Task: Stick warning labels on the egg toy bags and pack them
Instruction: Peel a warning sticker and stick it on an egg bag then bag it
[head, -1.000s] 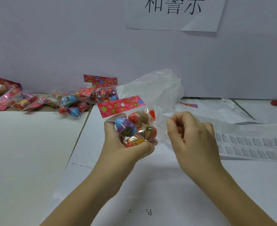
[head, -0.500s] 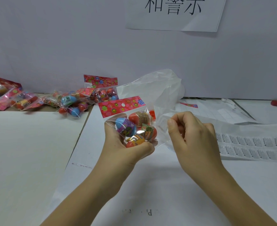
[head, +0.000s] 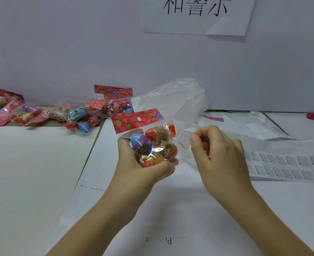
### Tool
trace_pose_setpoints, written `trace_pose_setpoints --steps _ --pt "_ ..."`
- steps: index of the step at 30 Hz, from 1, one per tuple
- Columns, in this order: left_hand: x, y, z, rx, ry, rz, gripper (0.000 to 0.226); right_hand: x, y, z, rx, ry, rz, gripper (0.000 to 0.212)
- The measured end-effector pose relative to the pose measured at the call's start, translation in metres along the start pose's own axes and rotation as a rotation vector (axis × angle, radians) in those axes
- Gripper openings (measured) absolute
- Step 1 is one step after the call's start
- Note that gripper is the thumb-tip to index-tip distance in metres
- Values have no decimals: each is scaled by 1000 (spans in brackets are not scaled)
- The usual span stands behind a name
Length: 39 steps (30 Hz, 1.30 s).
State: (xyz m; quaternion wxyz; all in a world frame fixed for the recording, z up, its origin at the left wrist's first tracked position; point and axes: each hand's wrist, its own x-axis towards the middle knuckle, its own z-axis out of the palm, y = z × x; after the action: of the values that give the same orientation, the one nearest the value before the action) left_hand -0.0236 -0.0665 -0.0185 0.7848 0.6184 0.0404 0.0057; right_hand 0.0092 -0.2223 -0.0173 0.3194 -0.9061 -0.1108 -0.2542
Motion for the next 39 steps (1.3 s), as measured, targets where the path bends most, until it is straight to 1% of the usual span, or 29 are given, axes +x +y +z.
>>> trace_pose_setpoints --steps 7,17,27,39 --pt "-1 1 0 -6 -1 -7 81 0 1 0 38 -9 22 19" --pt "0 1 1 -14 -18 9 74 0 0 0 29 -6 28 21" --pt "-1 1 1 -14 -10 0 78 1 2 1 43 -6 40 21" --pt "-1 0 0 -13 -12 5 75 1 2 -1 12 -13 49 19"
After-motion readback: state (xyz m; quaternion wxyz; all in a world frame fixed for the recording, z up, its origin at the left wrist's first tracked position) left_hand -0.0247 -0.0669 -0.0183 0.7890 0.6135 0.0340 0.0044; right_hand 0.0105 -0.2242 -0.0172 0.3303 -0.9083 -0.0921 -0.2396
